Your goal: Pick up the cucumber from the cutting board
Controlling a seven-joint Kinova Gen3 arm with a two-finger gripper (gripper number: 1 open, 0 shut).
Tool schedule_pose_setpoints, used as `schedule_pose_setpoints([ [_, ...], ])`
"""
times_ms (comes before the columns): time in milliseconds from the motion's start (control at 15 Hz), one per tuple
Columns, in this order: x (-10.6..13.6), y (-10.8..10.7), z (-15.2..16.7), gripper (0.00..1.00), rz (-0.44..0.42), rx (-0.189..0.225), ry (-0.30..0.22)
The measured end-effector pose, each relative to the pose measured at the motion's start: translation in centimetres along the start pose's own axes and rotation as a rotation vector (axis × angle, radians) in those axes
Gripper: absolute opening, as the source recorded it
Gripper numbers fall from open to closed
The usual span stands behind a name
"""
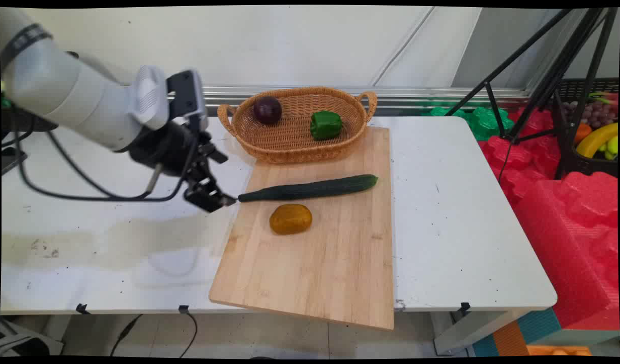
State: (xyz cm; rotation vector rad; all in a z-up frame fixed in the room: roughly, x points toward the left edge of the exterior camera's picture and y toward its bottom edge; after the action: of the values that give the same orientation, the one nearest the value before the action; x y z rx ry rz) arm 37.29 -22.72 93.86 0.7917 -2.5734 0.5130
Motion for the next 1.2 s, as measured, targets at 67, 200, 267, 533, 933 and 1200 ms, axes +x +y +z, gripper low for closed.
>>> schedule_pose_setpoints([
  [67,0.9,-0.4,0.3,1.00,0.002,0.008,0.015],
  [200,2.6,-1.0,1.1,1.00,0.009,0.020,0.034],
  [267,3.5,-1.4,1.7,1.00,0.016,0.025,0.042],
  [533,6.0,-2.5,4.3,1.00,0.036,0.031,0.052],
  [933,9.2,-3.6,10.4,1.00,0.054,-0.003,0.047],
  [1200,10.5,-4.1,14.3,1.00,0.063,-0.026,0.039],
])
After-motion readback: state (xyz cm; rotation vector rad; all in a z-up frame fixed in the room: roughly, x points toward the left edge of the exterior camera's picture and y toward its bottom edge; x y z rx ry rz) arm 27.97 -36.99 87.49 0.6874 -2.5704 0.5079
